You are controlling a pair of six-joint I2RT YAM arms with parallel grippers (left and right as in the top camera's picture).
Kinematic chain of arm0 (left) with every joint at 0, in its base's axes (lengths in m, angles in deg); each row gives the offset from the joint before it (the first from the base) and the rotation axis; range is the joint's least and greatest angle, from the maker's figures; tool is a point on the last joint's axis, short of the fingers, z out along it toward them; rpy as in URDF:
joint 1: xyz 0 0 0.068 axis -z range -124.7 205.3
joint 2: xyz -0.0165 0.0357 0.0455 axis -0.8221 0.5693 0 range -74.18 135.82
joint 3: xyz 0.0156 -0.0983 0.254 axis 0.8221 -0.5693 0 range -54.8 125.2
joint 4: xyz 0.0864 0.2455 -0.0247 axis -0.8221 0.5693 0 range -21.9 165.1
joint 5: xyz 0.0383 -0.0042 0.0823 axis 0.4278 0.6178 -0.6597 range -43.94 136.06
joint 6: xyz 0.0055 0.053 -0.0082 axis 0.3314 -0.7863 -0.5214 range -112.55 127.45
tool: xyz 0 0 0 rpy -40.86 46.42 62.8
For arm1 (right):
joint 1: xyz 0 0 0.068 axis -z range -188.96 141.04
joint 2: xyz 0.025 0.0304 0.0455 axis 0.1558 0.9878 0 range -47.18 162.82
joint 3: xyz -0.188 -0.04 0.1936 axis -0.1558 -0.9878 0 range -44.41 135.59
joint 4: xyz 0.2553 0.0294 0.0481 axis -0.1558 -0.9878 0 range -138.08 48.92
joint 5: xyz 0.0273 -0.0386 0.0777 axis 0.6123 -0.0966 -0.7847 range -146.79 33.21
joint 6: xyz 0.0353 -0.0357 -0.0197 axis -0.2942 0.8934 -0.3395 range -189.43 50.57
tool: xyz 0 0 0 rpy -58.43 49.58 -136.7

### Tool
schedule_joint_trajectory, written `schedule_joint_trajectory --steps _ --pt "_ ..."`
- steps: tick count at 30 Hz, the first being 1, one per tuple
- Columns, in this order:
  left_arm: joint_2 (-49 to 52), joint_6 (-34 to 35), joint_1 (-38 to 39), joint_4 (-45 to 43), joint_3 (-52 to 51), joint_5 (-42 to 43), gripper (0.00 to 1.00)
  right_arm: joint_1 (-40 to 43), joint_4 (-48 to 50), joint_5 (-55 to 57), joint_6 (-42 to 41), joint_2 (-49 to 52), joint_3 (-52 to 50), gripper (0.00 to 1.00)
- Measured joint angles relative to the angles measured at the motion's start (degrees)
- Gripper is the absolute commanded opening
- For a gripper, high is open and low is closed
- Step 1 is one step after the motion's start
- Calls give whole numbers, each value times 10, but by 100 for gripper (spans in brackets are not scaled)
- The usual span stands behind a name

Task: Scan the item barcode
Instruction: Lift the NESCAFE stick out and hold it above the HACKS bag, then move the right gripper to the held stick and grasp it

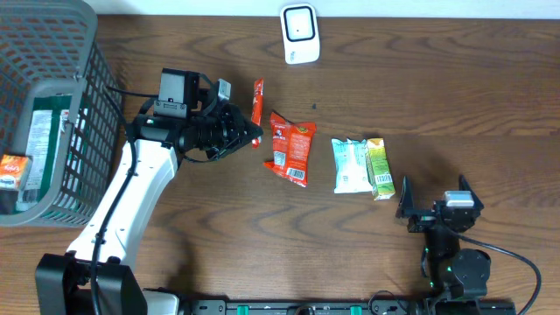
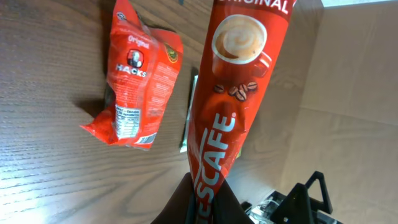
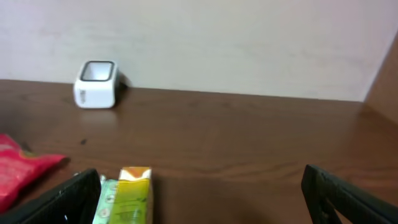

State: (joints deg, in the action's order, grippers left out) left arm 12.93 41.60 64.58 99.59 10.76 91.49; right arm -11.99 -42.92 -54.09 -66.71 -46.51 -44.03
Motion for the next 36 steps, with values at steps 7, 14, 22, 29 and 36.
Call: schedule_joint_trajectory --steps 7,14,22,29,36 --pt "0 2 0 -28 0 59 7 0 2 -114 -62 0 0 99" --pt "0 4 0 -40 0 126 7 0 -9 -204 -152 7 10 99" --pt "0 4 0 -62 0 163 7 0 -72 -242 -226 160 180 99" --pt "0 4 0 -67 0 184 7 1 -277 -325 -213 421 452 99" --pt "0 4 -17 -68 0 245 7 2 -316 -425 -212 583 570 77"
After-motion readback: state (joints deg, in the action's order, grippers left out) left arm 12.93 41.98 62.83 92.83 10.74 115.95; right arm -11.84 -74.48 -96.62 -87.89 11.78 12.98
